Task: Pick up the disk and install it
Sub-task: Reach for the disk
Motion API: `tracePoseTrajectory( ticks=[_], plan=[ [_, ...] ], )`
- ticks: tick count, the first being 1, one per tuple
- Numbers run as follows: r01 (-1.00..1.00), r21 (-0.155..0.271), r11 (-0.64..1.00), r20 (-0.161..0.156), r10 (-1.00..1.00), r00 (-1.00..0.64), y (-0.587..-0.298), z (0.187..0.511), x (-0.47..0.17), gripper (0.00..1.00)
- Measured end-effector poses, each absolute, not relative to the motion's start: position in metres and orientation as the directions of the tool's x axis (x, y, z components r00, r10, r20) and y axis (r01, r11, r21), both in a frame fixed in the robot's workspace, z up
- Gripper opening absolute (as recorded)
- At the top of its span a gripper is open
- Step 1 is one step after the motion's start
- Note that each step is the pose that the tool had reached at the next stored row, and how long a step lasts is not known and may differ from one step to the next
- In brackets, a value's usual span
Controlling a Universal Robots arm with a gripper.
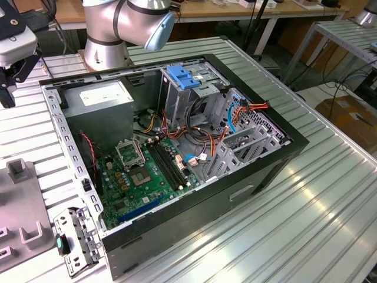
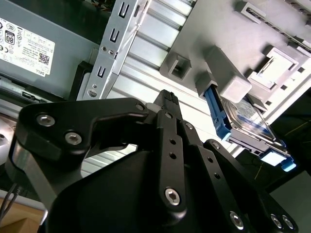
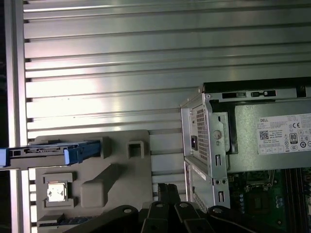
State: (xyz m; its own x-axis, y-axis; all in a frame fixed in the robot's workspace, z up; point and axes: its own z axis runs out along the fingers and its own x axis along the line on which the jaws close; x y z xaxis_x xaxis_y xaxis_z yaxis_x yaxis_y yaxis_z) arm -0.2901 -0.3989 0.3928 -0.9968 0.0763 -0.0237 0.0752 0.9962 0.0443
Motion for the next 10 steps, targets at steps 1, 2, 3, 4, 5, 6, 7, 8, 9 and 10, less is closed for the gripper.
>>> tracePoseTrajectory(
  ticks=[1,2,3,4,5,6,7,8,9,10],
  plan=[
    [0.075,0.044,0.996,-0.024,0.076,-0.997,-0.3989,0.3927,-0.2913,0.11],
    [0.075,0.044,0.996,-0.024,0.076,-0.997,-0.3989,0.3927,-0.292,0.11],
    [0.075,0.044,0.996,-0.024,0.076,-0.997,-0.3989,0.3927,-0.2927,0.11],
    [0.075,0.044,0.996,-0.024,0.076,-0.997,-0.3989,0.3928,-0.2934,0.11],
    [0.075,0.044,0.996,-0.024,0.076,-0.997,-0.3989,0.3927,-0.2942,0.11],
    [0.075,0.044,0.996,-0.024,0.076,-0.997,-0.3989,0.3927,-0.2949,0.11],
    [0.075,0.044,0.996,-0.024,0.076,-0.997,-0.3989,0.3927,-0.2956,0.11],
    [0.075,0.044,0.996,-0.024,0.076,-0.997,-0.3989,0.3927,-0.2963,0.11],
    [0.075,0.044,0.996,-0.024,0.076,-0.997,-0.3989,0.3928,-0.2968,0.11],
    [0.075,0.044,0.996,-0.024,0.076,-0.997,-0.3989,0.3928,-0.2977,0.11]
  ],
)
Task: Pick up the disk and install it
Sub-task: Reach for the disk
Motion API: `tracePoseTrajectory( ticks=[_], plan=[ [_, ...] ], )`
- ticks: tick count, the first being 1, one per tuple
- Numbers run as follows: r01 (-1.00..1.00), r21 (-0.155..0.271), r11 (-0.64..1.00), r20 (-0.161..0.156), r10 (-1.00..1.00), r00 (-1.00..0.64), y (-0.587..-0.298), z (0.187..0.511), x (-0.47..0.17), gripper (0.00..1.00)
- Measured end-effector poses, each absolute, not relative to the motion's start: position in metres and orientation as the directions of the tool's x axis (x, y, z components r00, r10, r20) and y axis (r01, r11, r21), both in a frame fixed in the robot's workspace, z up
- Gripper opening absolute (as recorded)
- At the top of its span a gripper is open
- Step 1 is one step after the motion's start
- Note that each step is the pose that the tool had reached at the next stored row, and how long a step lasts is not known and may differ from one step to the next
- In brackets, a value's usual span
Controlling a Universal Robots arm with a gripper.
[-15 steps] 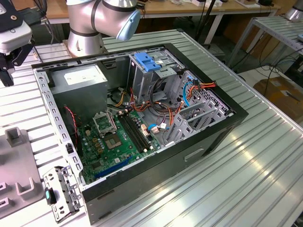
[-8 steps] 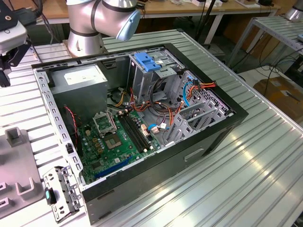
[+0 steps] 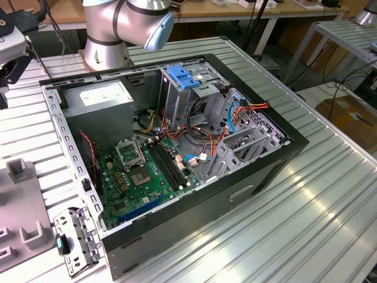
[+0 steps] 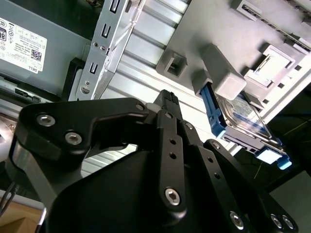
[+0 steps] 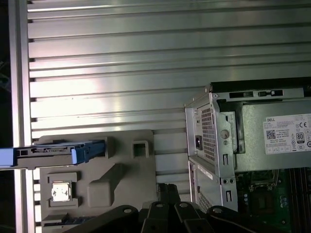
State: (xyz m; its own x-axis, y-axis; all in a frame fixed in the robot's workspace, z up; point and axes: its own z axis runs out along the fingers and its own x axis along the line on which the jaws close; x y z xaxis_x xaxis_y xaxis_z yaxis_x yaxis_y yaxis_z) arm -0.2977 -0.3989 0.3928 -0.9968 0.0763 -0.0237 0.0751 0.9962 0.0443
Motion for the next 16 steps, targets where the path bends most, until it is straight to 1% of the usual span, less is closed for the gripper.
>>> tracePoseTrajectory(
  ticks=[16],
  plan=[
    [0.075,0.044,0.996,-0.024,0.076,-0.997,-0.3989,0.3927,-0.3083,0.11]
  ],
)
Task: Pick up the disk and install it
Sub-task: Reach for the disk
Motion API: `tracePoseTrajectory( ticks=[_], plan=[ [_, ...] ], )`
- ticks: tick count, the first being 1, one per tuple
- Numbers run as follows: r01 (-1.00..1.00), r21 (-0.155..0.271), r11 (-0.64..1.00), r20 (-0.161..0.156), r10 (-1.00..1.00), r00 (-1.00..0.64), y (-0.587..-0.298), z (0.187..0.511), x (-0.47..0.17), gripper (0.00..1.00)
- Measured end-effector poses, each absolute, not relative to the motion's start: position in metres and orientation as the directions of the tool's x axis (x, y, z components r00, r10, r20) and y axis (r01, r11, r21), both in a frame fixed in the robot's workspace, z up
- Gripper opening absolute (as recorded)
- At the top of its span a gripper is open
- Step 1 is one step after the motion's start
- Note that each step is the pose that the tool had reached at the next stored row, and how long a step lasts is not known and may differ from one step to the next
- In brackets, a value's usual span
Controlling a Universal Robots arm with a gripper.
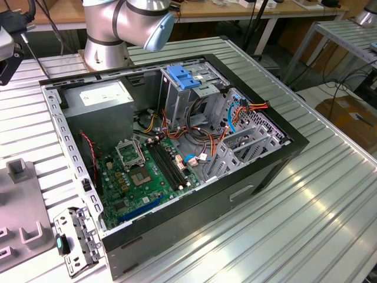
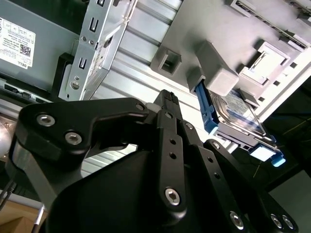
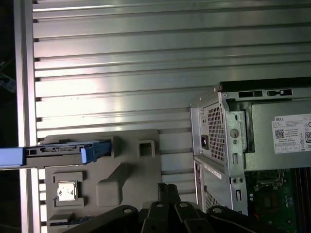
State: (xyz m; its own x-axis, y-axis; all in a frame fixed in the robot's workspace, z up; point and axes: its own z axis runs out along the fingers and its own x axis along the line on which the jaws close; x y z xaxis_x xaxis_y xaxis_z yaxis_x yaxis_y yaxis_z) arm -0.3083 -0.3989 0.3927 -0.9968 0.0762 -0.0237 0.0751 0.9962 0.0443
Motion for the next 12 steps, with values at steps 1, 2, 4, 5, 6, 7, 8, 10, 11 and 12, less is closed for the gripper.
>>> tracePoseTrajectory(
  ticks=[1,2,4,5,6,7,8,10,11,12],
  plan=[
    [0.075,0.044,0.996,-0.024,0.076,-0.997,-0.399,0.3928,-0.309,0.11],
    [0.075,0.044,0.996,-0.024,0.076,-0.997,-0.399,0.3928,-0.3097,0.11],
    [0.075,0.044,0.996,-0.024,0.076,-0.997,-0.3989,0.3928,-0.3105,0.11],
    [0.075,0.044,0.996,-0.024,0.076,-0.997,-0.399,0.3927,-0.311,0.11],
    [0.075,0.044,0.996,-0.024,0.076,-0.997,-0.3989,0.3928,-0.3115,0.11],
    [0.075,0.044,0.996,-0.024,0.076,-0.997,-0.399,0.3928,-0.3121,0.11],
    [0.075,0.044,0.996,-0.024,0.076,-0.997,-0.3989,0.3928,-0.3125,0.11],
    [0.075,0.044,0.996,-0.024,0.076,-0.997,-0.3989,0.3927,-0.3142,0.11],
    [0.075,0.044,0.996,-0.024,0.076,-0.997,-0.3989,0.3928,-0.3149,0.11],
    [0.075,0.044,0.996,-0.024,0.076,-0.997,-0.3989,0.3928,-0.3162,0.11]
  ],
)
